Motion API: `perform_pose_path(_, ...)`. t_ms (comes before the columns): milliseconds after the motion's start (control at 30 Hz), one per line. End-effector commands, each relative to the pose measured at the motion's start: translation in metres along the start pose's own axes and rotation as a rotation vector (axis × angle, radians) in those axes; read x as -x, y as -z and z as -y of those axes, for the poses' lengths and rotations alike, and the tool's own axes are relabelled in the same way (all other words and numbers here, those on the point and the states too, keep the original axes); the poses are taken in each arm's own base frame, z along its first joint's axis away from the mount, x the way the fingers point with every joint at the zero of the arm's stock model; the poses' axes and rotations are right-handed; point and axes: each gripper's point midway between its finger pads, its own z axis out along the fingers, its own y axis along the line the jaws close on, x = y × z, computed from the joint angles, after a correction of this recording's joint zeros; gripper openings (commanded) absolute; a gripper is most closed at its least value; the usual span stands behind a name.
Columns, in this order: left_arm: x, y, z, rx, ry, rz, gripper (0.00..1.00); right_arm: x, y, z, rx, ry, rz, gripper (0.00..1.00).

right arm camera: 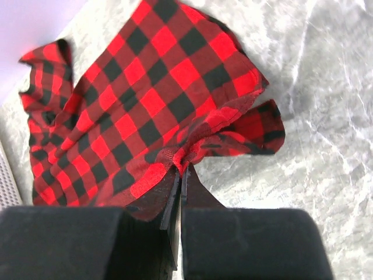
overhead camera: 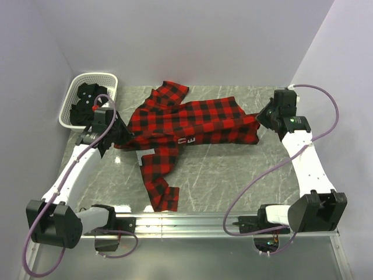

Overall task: Fold and stack the long sleeve shirts
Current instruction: Fold the shirt

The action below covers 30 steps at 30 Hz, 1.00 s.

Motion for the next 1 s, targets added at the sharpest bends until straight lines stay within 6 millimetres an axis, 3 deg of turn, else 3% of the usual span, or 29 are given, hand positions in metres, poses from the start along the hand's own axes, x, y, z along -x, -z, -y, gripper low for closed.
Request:
perform_pose_path(0,0.024,0.026,0.003,-0.002,-0.039,0.102,0.0,0.013,0.029,-0.004,-0.016,0.089,0.092,0.0)
perform_pose_path(233,0.017,0.048,-0.014,0.022,-0.033,0.13,0.01,-0.015,0.046,0.019,-0.03,0.137,0.074,0.0)
perform_pose_path(333,0.02,0.054,-0.015,0.022,-0.04,0.144,0.0,-0.017,0.051,0.015,-0.008,0.144,0.057,0.0)
perform_pose_path(400,0.02,0.056,-0.017,0.028,-0.042,0.141,0.0,-0.026,0.052,0.009,0.028,0.127,0.01,0.0)
perform_pose_path(500,0.013,0.059,-0.022,0.043,-0.037,0.124,0.01,-0.049,0.054,0.015,0.041,0.105,-0.063,0.0)
perform_pose_path(600,-0.002,0.06,-0.035,0.068,-0.018,0.095,0.0,-0.081,0.058,0.032,0.025,0.083,-0.147,0.0)
perform_pose_path(733,-0.029,0.064,-0.055,0.099,0.025,0.051,0.01,-0.144,0.067,0.061,0.036,0.067,-0.319,0.0)
perform_pose_path(867,-0.057,0.071,-0.068,0.113,0.062,-0.018,0.01,-0.195,0.084,0.074,0.105,0.057,-0.473,0.0)
perform_pose_path(967,-0.075,0.073,-0.082,0.154,0.076,-0.067,0.03,-0.223,0.097,0.079,0.159,0.071,-0.586,0.09)
